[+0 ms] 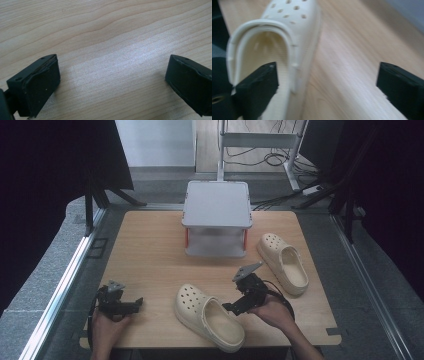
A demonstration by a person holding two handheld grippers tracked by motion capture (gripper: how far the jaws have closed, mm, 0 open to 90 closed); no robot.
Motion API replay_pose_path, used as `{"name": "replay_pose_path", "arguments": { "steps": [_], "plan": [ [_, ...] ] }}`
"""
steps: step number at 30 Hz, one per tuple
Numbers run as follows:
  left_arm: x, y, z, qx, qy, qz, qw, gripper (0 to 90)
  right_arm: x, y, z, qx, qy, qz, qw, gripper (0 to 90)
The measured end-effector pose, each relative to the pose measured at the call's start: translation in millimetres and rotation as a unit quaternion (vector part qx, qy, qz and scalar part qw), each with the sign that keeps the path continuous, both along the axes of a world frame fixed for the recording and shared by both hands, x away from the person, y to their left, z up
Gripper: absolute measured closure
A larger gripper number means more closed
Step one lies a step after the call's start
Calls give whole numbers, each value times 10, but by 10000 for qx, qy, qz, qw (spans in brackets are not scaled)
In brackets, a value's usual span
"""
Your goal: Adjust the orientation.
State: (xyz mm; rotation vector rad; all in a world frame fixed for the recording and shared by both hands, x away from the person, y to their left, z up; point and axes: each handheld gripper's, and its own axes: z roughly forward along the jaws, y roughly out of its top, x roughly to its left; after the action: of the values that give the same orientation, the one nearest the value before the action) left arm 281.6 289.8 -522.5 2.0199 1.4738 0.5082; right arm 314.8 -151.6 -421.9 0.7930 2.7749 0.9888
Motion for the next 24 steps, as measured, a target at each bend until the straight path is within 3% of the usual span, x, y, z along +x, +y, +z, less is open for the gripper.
{"name": "replay_pose_path", "arguments": {
  "steps": [6,12,16,21,24],
  "plan": [
    [-1,0,1,14,6,-7,10000,0,187,-319,41,131,-57,-535,9985,0],
    [0,0,1,13,6,-7,10000,0,388,-674,45,53,-38,-953,9954,0],
    [0,0,0,11,1,-6,10000,0,505,-920,61,78,-29,-1363,9906,0],
    [0,0,0,12,-2,-5,10000,0,635,-1223,103,18,-66,-1934,9811,0],
    [0,0,0,11,1,-7,10000,0,729,-1372,119,-133,-153,-2217,9749,62]
  ]
}}
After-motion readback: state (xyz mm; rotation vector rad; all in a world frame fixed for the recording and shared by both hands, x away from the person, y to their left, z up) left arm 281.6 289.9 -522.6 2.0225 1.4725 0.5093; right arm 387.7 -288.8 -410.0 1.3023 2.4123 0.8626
